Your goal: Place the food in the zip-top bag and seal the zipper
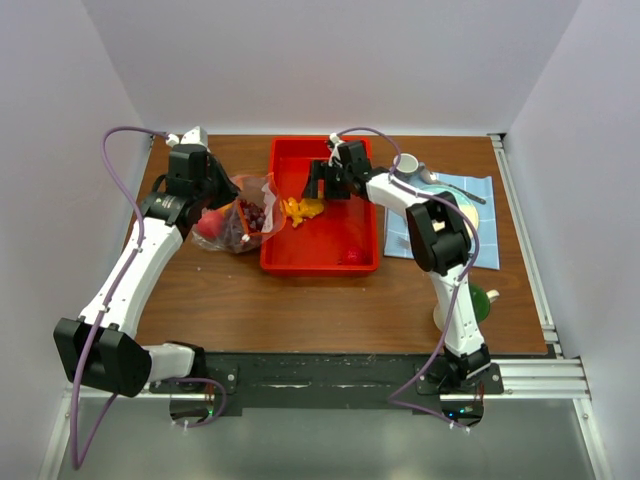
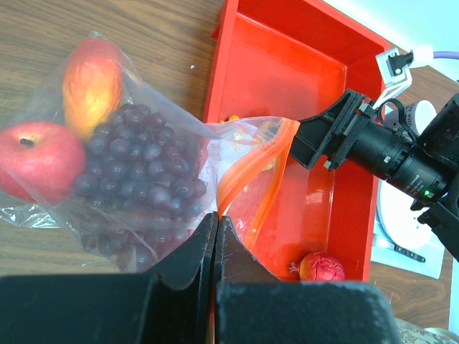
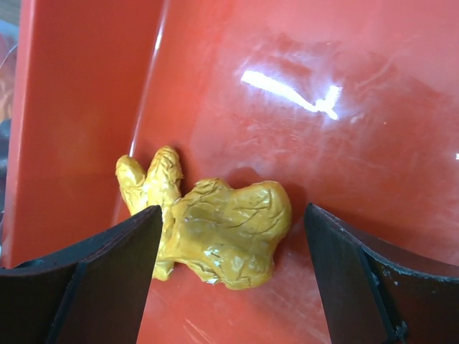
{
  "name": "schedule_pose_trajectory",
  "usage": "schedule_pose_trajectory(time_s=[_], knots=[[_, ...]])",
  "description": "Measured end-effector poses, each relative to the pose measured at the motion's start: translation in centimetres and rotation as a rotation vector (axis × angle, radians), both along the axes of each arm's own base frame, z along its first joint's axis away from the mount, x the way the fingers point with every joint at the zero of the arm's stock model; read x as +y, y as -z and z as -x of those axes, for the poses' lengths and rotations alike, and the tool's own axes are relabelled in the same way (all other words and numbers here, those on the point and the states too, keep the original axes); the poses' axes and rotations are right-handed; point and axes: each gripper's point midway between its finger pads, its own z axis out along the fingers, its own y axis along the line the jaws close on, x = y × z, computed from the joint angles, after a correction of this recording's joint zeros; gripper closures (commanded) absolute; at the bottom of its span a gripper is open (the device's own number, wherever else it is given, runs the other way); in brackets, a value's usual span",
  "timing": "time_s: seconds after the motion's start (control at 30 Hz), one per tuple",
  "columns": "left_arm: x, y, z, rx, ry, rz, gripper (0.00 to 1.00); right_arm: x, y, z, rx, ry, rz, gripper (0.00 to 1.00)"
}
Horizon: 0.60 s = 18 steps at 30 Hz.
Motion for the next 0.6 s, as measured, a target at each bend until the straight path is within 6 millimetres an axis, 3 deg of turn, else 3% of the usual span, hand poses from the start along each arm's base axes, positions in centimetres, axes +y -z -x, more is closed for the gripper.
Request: schedule_pose_trajectory(time_s=[0.43, 0.6], knots=[[0.0, 0.0, 0.0, 0.001, -0.004, 0.006, 1.00, 1.9, 0.0, 1.7, 0.016, -0.072, -0.063, 0.18], [0.0, 0.0, 0.0, 0.001, -0.004, 0.006, 1.00, 2.4, 0.0, 3.2, 0.054, -0.093, -0.106, 0.27]])
